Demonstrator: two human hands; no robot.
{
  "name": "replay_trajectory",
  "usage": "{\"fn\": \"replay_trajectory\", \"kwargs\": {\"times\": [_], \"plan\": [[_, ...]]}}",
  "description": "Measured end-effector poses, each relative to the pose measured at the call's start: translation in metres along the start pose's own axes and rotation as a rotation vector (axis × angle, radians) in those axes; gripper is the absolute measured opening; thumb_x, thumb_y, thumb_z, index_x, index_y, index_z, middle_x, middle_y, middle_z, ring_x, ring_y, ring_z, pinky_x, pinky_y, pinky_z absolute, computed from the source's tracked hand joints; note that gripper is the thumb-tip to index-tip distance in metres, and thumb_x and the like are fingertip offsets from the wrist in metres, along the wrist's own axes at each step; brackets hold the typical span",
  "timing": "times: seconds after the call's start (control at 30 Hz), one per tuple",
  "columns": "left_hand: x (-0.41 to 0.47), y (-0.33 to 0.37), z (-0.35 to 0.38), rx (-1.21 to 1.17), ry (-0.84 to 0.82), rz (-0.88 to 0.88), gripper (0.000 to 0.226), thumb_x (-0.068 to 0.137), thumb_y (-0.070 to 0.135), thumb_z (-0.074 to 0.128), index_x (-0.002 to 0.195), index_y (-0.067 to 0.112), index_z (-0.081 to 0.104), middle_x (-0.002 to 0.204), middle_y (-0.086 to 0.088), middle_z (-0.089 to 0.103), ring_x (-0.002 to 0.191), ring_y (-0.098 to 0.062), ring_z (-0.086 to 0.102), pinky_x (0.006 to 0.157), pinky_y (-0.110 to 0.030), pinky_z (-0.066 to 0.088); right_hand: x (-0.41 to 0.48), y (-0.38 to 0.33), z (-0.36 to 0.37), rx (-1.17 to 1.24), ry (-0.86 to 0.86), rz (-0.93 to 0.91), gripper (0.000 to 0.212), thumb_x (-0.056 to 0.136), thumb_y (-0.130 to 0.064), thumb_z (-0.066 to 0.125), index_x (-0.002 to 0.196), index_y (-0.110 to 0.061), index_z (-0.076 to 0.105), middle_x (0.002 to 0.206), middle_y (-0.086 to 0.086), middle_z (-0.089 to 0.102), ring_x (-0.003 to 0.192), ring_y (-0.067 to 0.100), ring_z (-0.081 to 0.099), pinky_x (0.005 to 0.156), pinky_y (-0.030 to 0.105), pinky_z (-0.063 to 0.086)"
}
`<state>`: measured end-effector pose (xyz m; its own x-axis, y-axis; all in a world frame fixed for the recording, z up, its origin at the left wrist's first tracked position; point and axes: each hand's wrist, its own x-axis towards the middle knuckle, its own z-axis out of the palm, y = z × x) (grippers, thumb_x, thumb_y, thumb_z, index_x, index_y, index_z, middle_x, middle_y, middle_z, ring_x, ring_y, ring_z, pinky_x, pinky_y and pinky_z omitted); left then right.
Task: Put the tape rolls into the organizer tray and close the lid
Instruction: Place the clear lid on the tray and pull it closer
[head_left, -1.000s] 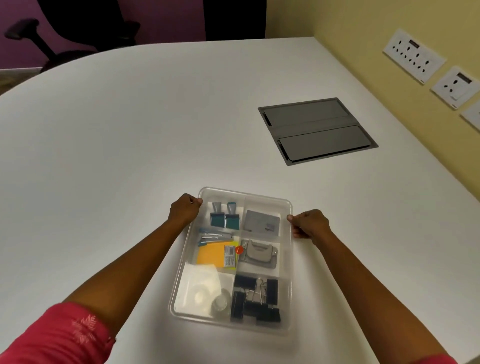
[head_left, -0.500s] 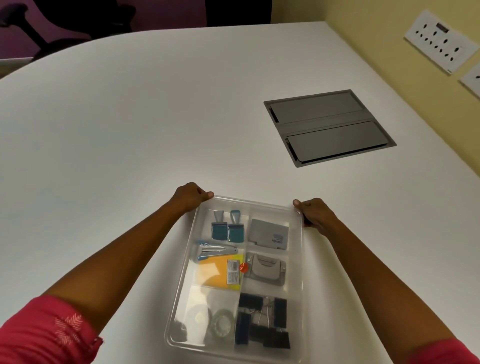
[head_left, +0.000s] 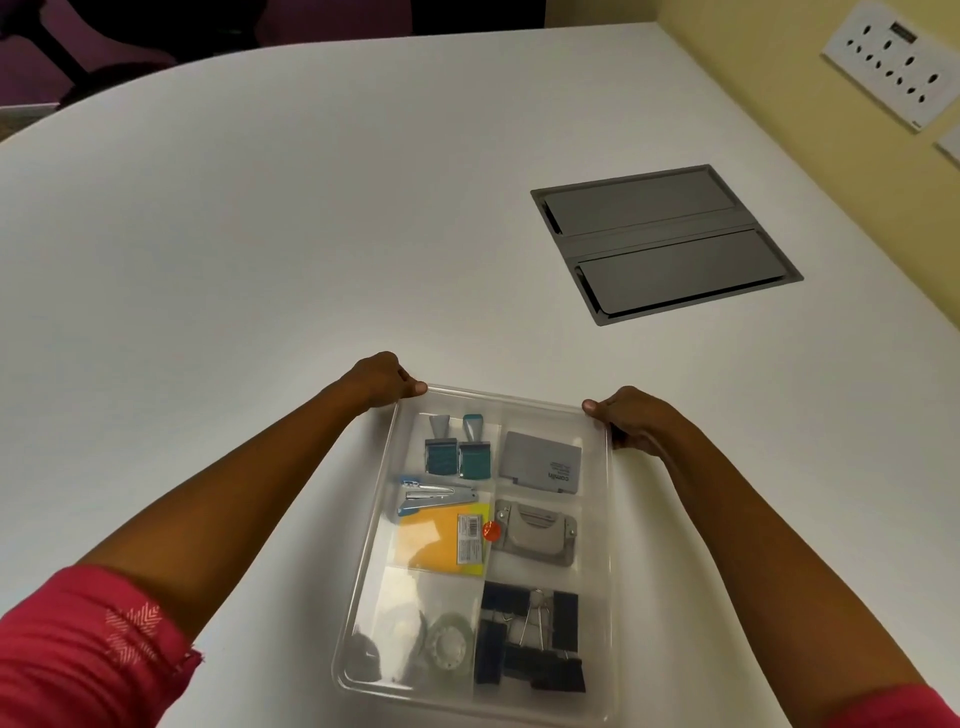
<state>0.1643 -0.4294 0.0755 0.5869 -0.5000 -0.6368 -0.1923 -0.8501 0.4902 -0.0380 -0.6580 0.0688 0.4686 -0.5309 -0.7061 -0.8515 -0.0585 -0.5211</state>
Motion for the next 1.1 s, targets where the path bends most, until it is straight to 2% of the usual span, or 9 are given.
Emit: {"fn": "replay_trajectory", "kwargs": {"times": [0.07, 0.17, 0.27, 0.37, 0.5, 0.6, 0.73, 0.9, 1.1], "plan": [[0.002, 0.001, 0.0, 0.003, -0.014, -0.021, 0.05, 0.088, 0.03, 0.06, 0.119, -0.009, 0.056, 0.117, -0.027, 0.061, 0.108, -0.035, 0.058, 0.087, -0.038, 0.046, 0.0, 0.0, 0.0, 0.018, -0.007, 0.001, 0.032, 0.095, -0.026, 0.056, 0.082, 0.002, 0.049, 0.067, 0.01, 0.049, 0.061, 0.02, 0.047, 0.072, 0.035, 0.044], [0.005, 0.003, 0.0, -0.024, -0.052, -0.067, 0.048, 0.089, 0.028, 0.059, 0.119, -0.01, 0.055, 0.101, -0.025, 0.06, 0.086, -0.025, 0.053, 0.068, -0.03, 0.041, 0.0, 0.001, 0.0, 0.041, -0.017, 0.001, 0.031, 0.095, -0.024, 0.056, 0.082, 0.003, 0.05, 0.067, 0.011, 0.049, 0.06, 0.019, 0.048, 0.072, 0.035, 0.044], [0.007, 0.003, 0.0, -0.037, -0.065, -0.102, 0.048, 0.09, 0.029, 0.058, 0.119, -0.01, 0.055, 0.096, -0.019, 0.057, 0.091, -0.025, 0.05, 0.077, -0.033, 0.039, 0.0, 0.001, 0.0, 0.049, -0.02, 0.002, 0.034, 0.095, -0.024, 0.056, 0.072, 0.0, 0.049, 0.065, 0.01, 0.048, 0.059, 0.018, 0.047, 0.071, 0.034, 0.044], [0.005, 0.001, -0.001, -0.037, -0.043, -0.078, 0.048, 0.088, 0.03, 0.06, 0.117, -0.009, 0.057, 0.109, -0.026, 0.063, 0.093, -0.027, 0.052, 0.069, -0.029, 0.04, -0.004, 0.003, -0.001, 0.058, -0.012, -0.025, 0.033, 0.094, -0.026, 0.058, 0.075, 0.001, 0.051, 0.07, 0.012, 0.052, 0.064, 0.021, 0.051, 0.072, 0.034, 0.046], [-0.014, -0.007, 0.018, 0.039, 0.288, 0.093, 0.054, 0.087, 0.04, 0.058, 0.126, 0.003, 0.05, 0.132, -0.018, 0.055, 0.12, -0.031, 0.051, 0.094, -0.036, 0.041, -0.021, 0.013, 0.011, -0.047, 0.222, -0.193, 0.036, 0.089, -0.039, 0.062, 0.095, -0.004, 0.061, 0.096, 0.01, 0.06, 0.093, 0.025, 0.056, 0.086, 0.036, 0.046], [-0.044, -0.019, 0.051, 0.045, 0.543, 0.278, 0.067, 0.089, 0.049, 0.049, 0.142, 0.013, 0.033, 0.15, -0.01, 0.037, 0.137, -0.028, 0.035, 0.111, -0.042, 0.032, -0.05, 0.029, 0.035, -0.034, 0.507, -0.411, 0.046, 0.092, -0.035, 0.058, 0.128, -0.007, 0.049, 0.131, 0.013, 0.05, 0.121, 0.026, 0.047, 0.098, 0.029, 0.036], [-0.074, -0.042, 0.091, 0.078, 0.55, 0.369, 0.079, 0.085, 0.062, 0.031, 0.15, 0.02, 0.012, 0.16, 0.001, 0.009, 0.148, -0.016, 0.005, 0.12, -0.038, 0.008, -0.085, 0.06, 0.071, -0.106, 0.571, -0.503, 0.064, 0.093, -0.046, 0.037, 0.147, -0.013, 0.025, 0.155, 0.009, 0.028, 0.144, 0.024, 0.022, 0.118, 0.039, 0.02], [-0.083, -0.065, 0.114, 0.144, 0.581, 0.342, 0.085, 0.079, 0.076, 0.008, 0.147, 0.026, 0.002, 0.157, 0.008, -0.004, 0.144, -0.011, -0.012, 0.118, -0.036, -0.01, -0.095, 0.084, 0.102, -0.253, 0.574, -0.518, 0.072, 0.091, -0.048, 0.035, 0.149, -0.015, 0.008, 0.16, 0.005, 0.01, 0.148, 0.022, 0.003, 0.121, 0.043, 0.004], [-0.081, -0.074, 0.127, 0.102, 0.577, 0.35, 0.081, 0.081, 0.075, 0.009, 0.147, 0.028, -0.001, 0.157, 0.009, -0.001, 0.144, -0.011, -0.008, 0.118, -0.035, -0.007, -0.084, 0.093, 0.112, -0.267, 0.58, -0.533, 0.071, 0.091, -0.046, 0.038, 0.148, -0.017, 0.006, 0.16, 0.004, 0.007, 0.148, 0.022, 0.002, 0.121, 0.042, 0.003]]}}
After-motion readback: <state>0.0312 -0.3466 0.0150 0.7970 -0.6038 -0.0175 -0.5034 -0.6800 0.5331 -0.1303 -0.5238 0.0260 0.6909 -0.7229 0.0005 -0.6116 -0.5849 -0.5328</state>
